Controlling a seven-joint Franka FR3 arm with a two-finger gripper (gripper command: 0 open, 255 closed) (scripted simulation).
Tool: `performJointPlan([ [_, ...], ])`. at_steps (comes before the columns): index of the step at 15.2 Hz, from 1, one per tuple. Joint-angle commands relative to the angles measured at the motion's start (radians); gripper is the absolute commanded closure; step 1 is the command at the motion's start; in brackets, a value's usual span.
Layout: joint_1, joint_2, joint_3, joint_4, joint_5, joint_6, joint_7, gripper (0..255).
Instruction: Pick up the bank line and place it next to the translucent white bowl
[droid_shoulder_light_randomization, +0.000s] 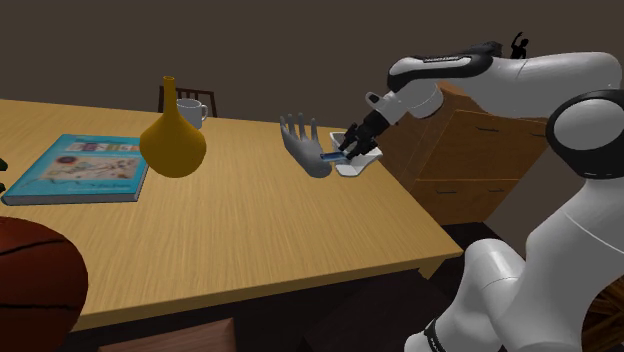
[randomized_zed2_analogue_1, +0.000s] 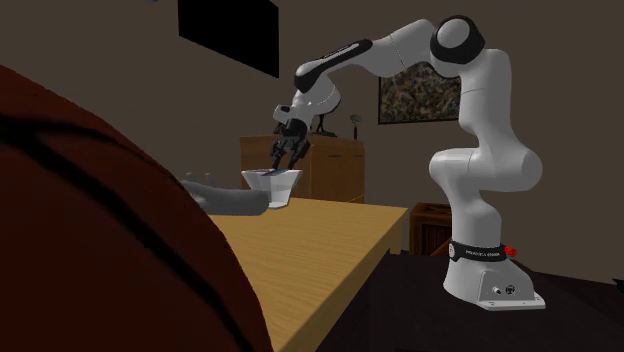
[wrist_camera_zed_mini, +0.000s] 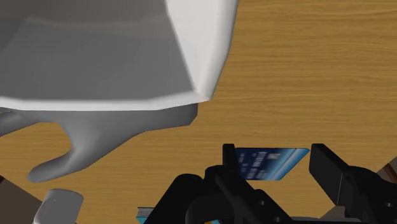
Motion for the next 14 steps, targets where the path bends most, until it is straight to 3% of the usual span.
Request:
performJointPlan([
  [1, 0.001, 0.017, -0.006, -0.018, 0.020, 0.016, -0.025, 255],
  [14, -0.013, 0.173, -0.023, -0.093, 0.196, 0.072, -0.204, 255],
])
